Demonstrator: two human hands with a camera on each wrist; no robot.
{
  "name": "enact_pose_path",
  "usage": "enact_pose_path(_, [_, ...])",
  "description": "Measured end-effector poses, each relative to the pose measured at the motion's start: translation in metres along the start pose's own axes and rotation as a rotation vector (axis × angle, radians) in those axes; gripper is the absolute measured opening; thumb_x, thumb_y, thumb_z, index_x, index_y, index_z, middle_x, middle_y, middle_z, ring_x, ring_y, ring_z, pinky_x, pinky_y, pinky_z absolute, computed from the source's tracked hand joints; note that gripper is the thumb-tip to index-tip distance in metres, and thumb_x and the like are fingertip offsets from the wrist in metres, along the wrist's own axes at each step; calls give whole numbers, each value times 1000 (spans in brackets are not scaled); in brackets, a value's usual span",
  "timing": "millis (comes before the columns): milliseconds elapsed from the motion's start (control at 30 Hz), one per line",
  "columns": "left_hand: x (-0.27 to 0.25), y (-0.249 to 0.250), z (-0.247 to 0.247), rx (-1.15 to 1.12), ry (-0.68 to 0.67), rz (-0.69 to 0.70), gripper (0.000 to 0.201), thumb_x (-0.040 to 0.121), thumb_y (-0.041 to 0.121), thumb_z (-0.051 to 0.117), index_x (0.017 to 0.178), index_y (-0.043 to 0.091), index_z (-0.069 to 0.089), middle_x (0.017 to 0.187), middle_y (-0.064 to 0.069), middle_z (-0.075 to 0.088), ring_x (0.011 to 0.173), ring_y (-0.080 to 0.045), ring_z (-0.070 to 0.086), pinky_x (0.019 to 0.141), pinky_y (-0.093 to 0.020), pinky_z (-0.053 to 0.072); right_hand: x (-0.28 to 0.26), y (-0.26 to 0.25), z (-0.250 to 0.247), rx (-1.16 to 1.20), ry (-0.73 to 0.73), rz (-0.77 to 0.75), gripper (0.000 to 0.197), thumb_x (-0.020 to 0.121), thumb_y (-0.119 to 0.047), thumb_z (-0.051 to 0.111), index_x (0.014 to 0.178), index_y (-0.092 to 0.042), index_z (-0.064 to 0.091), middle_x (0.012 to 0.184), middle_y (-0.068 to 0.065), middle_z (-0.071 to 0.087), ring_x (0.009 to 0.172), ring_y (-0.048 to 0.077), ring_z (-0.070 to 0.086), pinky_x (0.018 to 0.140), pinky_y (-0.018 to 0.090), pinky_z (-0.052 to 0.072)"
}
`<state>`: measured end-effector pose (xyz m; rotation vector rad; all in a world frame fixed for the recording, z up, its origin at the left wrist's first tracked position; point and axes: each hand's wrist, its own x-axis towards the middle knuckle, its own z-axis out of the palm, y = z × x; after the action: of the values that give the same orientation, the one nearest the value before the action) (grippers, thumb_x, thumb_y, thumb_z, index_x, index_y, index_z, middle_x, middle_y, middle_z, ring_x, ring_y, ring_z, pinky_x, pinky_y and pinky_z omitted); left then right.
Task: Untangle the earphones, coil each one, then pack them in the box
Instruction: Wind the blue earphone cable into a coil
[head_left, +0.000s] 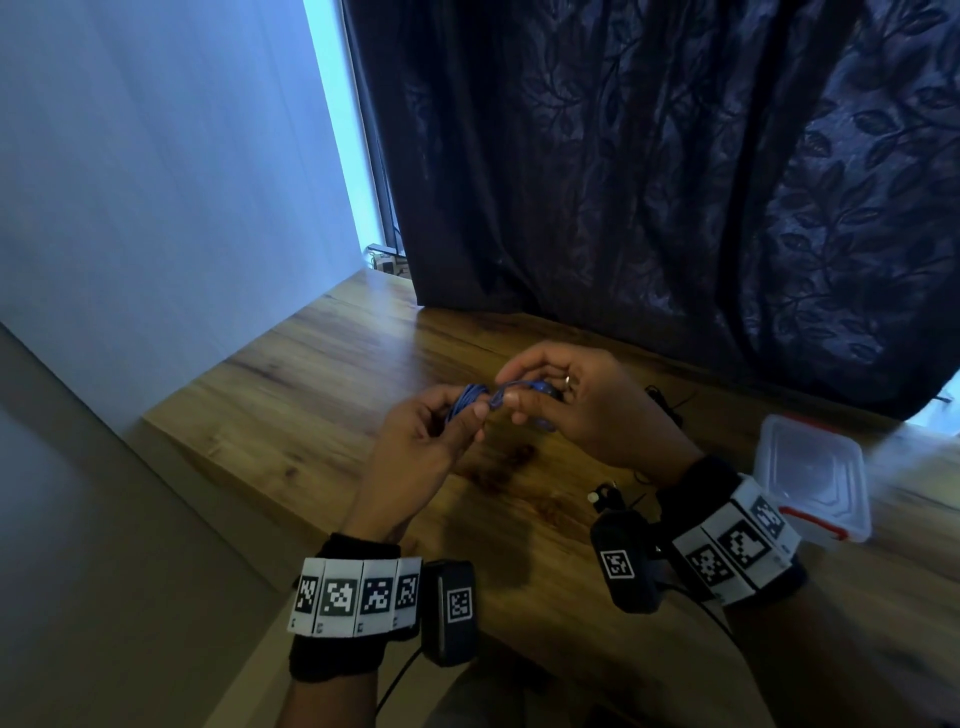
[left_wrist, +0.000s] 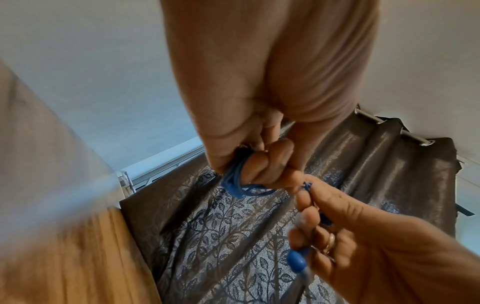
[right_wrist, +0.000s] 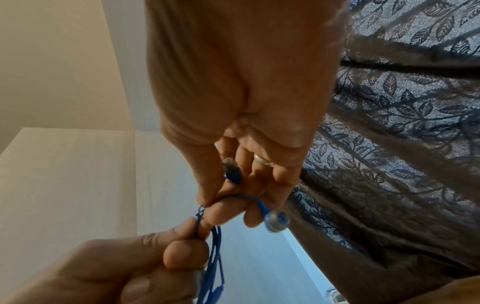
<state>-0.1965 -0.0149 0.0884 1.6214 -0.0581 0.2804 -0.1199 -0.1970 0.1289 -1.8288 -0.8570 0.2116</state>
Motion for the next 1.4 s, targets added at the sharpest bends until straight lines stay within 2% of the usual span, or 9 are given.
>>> enact_pose_path(200, [1,-1,2,34,77,-5,11,93,26,62,94,16,68,74,-4,62,69,-17,53,63,-33,41,0,5,7,18,35,-6,12,93,-8,68,105,-9,69,93,6,74,83,15,73,78,25,58])
enact_pose_path(367, [2,2,4,71,130,12,8,95,20,61,94,16,68,73,-1,64,69,-13,58,64,-25,46,-3,8,14,-18,146,-18,8,92,-12,72,100,-11,68,88,3,75,81,17,73,74,35,60])
enact_pose_path(533, [1,2,5,143,195,57,10,97,15,59,91,20,65,73,0,65,64,-1,60,60,-12,47,-7,4,19,-28,227,-21,8,91,-12,73,98,-11,70,85,4,71,76,21,69,70,34,59])
enact_pose_path(700, [2,1,7,228,225,84,11,97,16,59,92,24,65,72,6,65,65,1,61,59,-12,47,-8,-1,25,-34,266,-33,7,91,-8,71,97,-11,73,79,4,73,67,22,69,63,36,59])
enact_pose_path(767, [0,3,7,246,200,90,16,98,16,58,90,29,63,73,7,65,67,1,62,60,-10,46,-7,0,28,-76,261,-28,8,92,-9,71,99,-11,73,77,5,72,60,21,66,54,32,55])
enact_pose_path(833, [-1,5,8,244,184,97,18,98,16,56,90,30,62,74,5,65,68,1,62,61,-9,46,-7,1,30,-102,257,-16,9,92,-10,70,101,-11,73,77,0,71,57,10,62,51,17,49])
enact_pose_path(1200, [-1,4,6,171,167,54,6,94,20,63,96,22,68,83,-1,70,80,-8,66,71,-15,51,-4,-2,32,-130,199,40,12,94,-13,69,105,-14,73,97,-1,72,74,4,68,64,13,51])
enact_pose_path(1333, [-2,5,5,174,155,70,9,97,18,60,96,24,67,84,-5,70,78,-11,67,67,-18,54,-7,-3,31,-57,147,77,21,94,-14,70,115,-16,71,112,-2,69,97,8,71,86,23,57])
enact_pose_path(1400, [-2,5,5,161,174,75,12,98,14,58,93,22,66,81,-5,69,72,-4,65,63,-12,50,-11,-5,31,-13,160,96,26,94,-11,69,119,-14,69,112,-5,71,99,4,71,86,18,56])
